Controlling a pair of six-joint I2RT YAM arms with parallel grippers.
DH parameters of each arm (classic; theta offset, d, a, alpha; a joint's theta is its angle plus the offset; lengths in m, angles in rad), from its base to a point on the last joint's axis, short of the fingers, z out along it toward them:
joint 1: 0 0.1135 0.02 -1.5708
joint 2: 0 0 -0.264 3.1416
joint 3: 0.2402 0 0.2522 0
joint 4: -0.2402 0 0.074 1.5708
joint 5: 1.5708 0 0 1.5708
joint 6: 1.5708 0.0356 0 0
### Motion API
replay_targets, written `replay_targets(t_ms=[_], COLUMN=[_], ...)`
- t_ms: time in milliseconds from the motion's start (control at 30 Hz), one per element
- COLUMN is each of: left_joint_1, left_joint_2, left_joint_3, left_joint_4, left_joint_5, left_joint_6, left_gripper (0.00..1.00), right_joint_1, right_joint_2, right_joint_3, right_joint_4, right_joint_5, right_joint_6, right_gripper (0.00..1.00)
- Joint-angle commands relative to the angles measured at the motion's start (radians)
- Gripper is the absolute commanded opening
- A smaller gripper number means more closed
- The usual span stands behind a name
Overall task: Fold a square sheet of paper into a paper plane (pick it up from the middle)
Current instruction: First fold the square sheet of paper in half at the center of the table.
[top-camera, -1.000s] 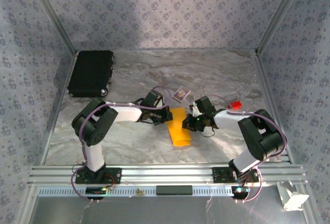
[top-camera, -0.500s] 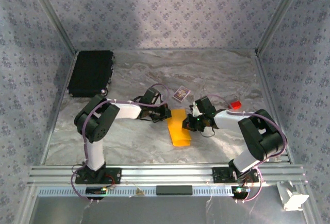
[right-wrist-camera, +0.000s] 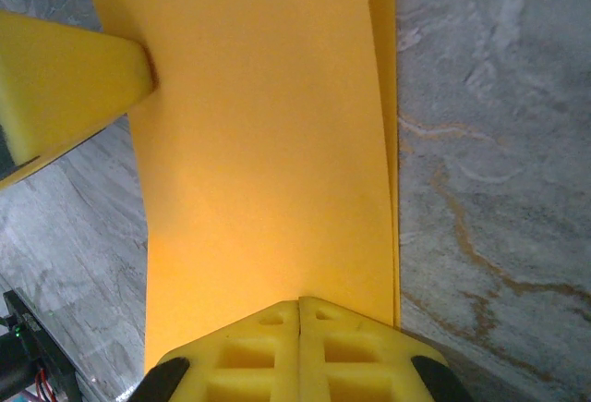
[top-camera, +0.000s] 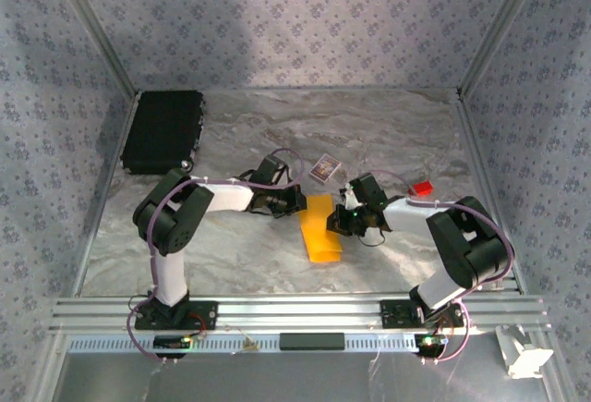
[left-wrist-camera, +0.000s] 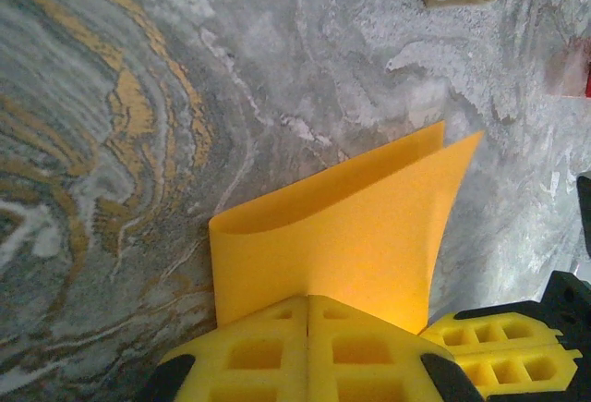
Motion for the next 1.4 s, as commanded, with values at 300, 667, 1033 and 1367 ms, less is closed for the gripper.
replay_targets(t_ms=[300, 667, 1033, 1367], left_joint_1=[0.005, 0.005, 0.031, 0.083], left_joint_2=[-0.016, 0.007, 0.084, 0.099], left_joint_3=[0.028, 0.048, 0.053, 0.077], left_joint_4=[0.026, 0.051, 0.023, 0.008], left_joint_5=[0.036, 0.067, 0.035, 0.004], left_joint_6=[0.011, 0.012, 0.035, 0.043], left_gripper=[0.0, 0.03, 0.01, 0.0], right_joint_1=[-0.007, -0.006, -0.008, -0.009], right_joint_2=[0.025, 0.028, 0.028, 0.027], right_joint_3=[-0.056, -0.057, -0.06, -0.061], right_joint_4=[-0.134, -0.132, -0.131, -0.136], right_joint_5=[0.11, 0.109, 0.11, 0.111], right_joint_6=[0.004, 0.002, 0.004, 0.002], right_gripper=[0.0, 0.0, 0.0, 0.0])
